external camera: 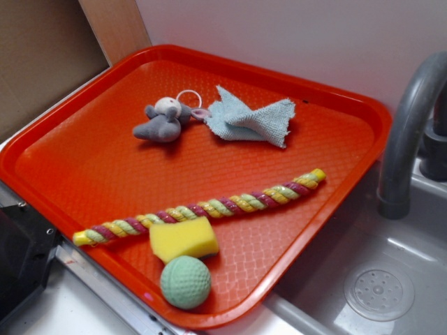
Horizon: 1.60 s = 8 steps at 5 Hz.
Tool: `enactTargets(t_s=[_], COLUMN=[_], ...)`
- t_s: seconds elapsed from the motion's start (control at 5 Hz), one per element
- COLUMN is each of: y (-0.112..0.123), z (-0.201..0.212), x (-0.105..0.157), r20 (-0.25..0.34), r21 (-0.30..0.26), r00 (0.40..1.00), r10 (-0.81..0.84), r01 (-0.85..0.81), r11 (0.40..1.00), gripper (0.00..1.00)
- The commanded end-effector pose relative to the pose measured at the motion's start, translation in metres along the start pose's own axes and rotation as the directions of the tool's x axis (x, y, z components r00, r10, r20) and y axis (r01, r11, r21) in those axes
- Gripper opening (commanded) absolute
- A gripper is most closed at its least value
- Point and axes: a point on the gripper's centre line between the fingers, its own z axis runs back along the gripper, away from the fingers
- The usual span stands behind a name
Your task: Grab the multicolored rope.
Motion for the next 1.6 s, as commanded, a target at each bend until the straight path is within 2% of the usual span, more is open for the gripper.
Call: enactTargets(t_s=[0.0,0.2,0.4,0.6,0.8,1.0,1.2,1.4], y=[0.0,-0.006,-0.023,-0.052,-0.089,-0.117,-0.126,-0.134], z=[0.0,-0.01,-0.026,-0.048,-0.074,-0.097,-0.119,-0.145], x=[0.0,0.016,0.037,0.054,0.073,0.082,0.089,0.09], r20=[0.0,0.066,0.154,0.223,0.256,0.219,0.168,0.12], r21=[0.0,-0.011,-0.006,-0.024,-0.088,-0.088,-0.099,-0.07], r00=[1.0,0.997,0.971,0.932,0.891,0.879,0.883,0.876], r10=[0.0,-0.049,-0.183,-0.284,-0.374,-0.423,-0.439,-0.468], r01=[0.0,0.05,0.186,0.297,0.407,0.45,0.458,0.477], r11=[1.0,0.999,0.983,0.955,0.909,0.889,0.883,0.876], gripper=[1.0,1.0,1.0,1.0,1.0,1.0,1.0,1.0])
